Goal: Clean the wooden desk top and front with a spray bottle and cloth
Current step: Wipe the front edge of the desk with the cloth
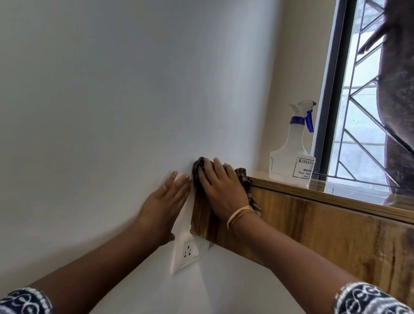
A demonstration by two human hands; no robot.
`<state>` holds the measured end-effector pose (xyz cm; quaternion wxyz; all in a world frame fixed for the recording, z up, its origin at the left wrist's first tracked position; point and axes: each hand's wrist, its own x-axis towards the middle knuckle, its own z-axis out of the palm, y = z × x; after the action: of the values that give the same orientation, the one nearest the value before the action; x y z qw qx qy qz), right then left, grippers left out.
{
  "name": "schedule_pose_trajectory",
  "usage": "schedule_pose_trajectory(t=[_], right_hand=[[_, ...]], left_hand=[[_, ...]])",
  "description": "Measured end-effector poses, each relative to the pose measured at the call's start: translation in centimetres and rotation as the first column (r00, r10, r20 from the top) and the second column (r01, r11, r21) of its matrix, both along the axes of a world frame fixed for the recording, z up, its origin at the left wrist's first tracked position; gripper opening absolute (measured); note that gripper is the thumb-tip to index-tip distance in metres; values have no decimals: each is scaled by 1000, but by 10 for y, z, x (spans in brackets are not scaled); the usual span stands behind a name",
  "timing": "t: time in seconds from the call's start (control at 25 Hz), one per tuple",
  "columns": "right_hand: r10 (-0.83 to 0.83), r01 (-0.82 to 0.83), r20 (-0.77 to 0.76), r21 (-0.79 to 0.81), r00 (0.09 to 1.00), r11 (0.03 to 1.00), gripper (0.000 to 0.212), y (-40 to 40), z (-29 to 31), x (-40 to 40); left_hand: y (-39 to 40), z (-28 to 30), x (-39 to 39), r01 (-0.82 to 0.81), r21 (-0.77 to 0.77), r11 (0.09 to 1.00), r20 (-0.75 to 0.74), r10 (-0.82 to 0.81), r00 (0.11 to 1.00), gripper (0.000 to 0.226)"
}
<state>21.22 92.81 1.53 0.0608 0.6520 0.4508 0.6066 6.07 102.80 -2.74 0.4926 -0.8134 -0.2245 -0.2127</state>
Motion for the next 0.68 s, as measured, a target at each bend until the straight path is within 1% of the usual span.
schedule_pose_trajectory(t=[0.04,0.12,0.16,0.2,0.28,0.32,0.4,0.44,0.48,0.56,0.6,0.64,0.68], right_hand=[[14,-14,-4,-39,1000,999,50,-3,-11,2],[49,-46,11,-216,999,975,55,-15,-46,5],[31,-25,12,-307,999,951,55,-20,-63,5],[-4,8,12,-363,1000,932,55,-24,-75,5],[-26,31,18,-420,1000,907,54,-26,-85,3],[-16,30,33,-482,999,876,54,-24,-83,2],[-3,53,81,-626,997,778,53,-25,-66,-2],[11,53,97,-627,995,777,53,-27,-53,-3],[20,39,97,-567,995,823,51,-26,-38,0],[-14,47,96,-353,995,934,45,-23,-9,1],[-42,60,74,-265,996,962,44,-22,-4,-1],[-38,48,49,-225,998,973,45,-21,-8,0],[-21,26,27,-235,999,972,47,-20,-18,1]], left_hand=[[0,1,0,-5,2,1000,-5,5,1000,116],[2,1,0,-1,3,1000,1,1,1000,117],[2,0,0,4,7,1000,6,-4,1000,118],[1,0,0,5,11,1000,10,-6,1000,118],[0,0,-1,-13,23,1000,9,13,1000,119],[0,1,-2,-24,28,999,6,24,1000,120],[-2,2,-3,-22,21,1000,2,22,1000,120],[-2,2,-3,-20,15,1000,4,20,1000,120],[-2,2,-3,-25,15,1000,4,25,1000,119],[-1,1,-3,-29,23,999,5,29,1000,117],[-1,1,-2,-29,27,999,2,29,1000,117],[-1,1,-2,-32,31,999,-3,32,999,116],[-2,2,-2,-36,34,999,-6,36,999,117]])
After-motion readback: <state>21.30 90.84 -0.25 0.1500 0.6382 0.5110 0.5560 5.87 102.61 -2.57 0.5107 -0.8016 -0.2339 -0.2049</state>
